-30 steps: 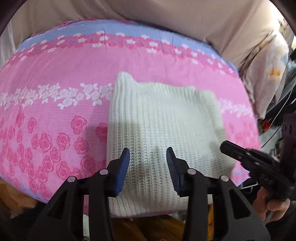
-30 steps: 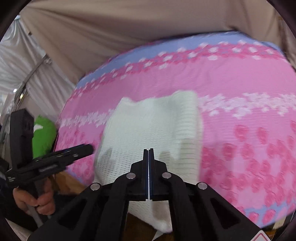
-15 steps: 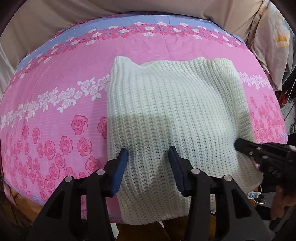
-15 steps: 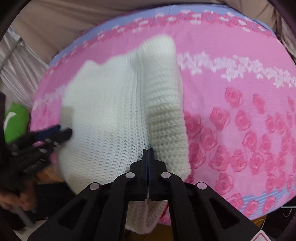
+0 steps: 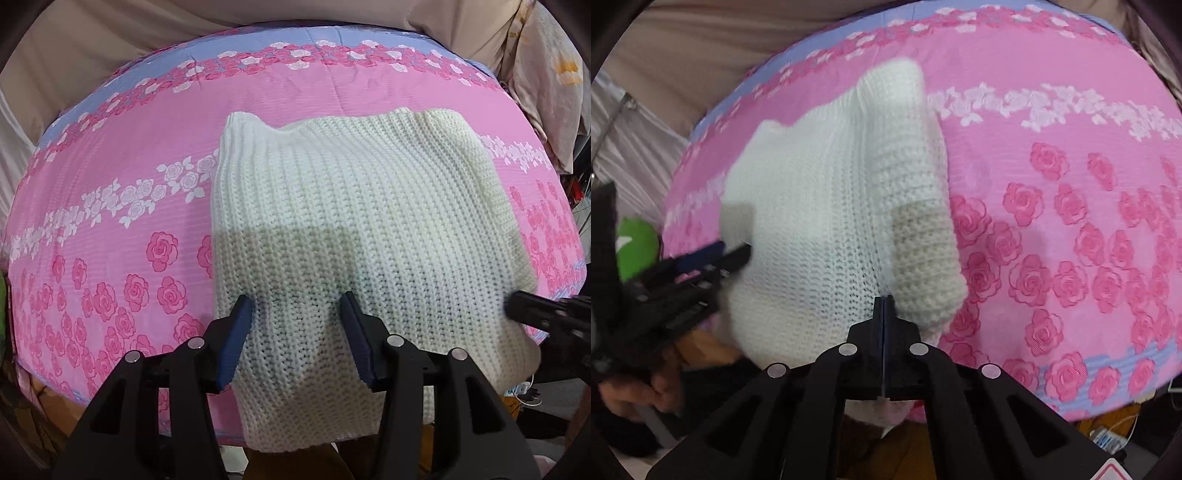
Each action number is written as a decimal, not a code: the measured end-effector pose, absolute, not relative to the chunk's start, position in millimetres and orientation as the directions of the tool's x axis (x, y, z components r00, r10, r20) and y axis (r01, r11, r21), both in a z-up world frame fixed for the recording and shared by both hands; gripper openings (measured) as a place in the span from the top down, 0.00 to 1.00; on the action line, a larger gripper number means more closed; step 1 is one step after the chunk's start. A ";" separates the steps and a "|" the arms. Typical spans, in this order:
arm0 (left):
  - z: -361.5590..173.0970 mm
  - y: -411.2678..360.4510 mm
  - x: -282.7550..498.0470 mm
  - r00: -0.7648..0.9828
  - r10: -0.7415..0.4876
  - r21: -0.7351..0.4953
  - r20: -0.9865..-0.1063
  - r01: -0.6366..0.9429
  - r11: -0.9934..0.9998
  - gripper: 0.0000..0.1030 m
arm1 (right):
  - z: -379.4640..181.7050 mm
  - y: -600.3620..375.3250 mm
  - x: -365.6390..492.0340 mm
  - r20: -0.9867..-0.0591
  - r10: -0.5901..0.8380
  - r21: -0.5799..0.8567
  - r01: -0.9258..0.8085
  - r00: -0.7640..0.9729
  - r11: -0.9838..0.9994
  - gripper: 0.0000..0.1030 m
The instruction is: Fold small clothes
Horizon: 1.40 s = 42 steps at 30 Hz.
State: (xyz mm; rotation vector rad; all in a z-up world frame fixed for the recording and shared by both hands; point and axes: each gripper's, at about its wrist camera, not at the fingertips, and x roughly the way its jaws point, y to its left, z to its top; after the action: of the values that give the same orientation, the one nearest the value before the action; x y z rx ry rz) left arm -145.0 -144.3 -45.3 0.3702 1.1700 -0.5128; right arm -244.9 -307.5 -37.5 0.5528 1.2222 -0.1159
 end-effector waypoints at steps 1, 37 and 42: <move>-45.3 -144.1 -145.0 0.299 -0.188 0.011 -0.936 0.557 0.830 0.52 | -25.2 -303.9 -246.7 -0.911 0.198 0.331 0.356 0.361 0.874 1.00; -21.8 -108.3 -165.8 0.246 -0.240 -0.065 -0.939 0.561 0.825 0.37 | 9.1 -333.3 -205.2 -0.869 0.157 0.355 0.371 0.469 0.858 0.78; -38.2 -109.9 -153.5 0.263 -0.151 0.026 -0.953 0.565 0.824 0.37 | 8.1 -279.1 -238.3 -0.905 0.229 0.316 0.205 0.358 0.926 0.89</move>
State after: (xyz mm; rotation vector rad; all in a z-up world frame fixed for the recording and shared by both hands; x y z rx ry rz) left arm -153.5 -109.9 -38.2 0.3999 1.2152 -0.5019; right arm -238.3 -279.1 8.1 0.4112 1.2147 0.0161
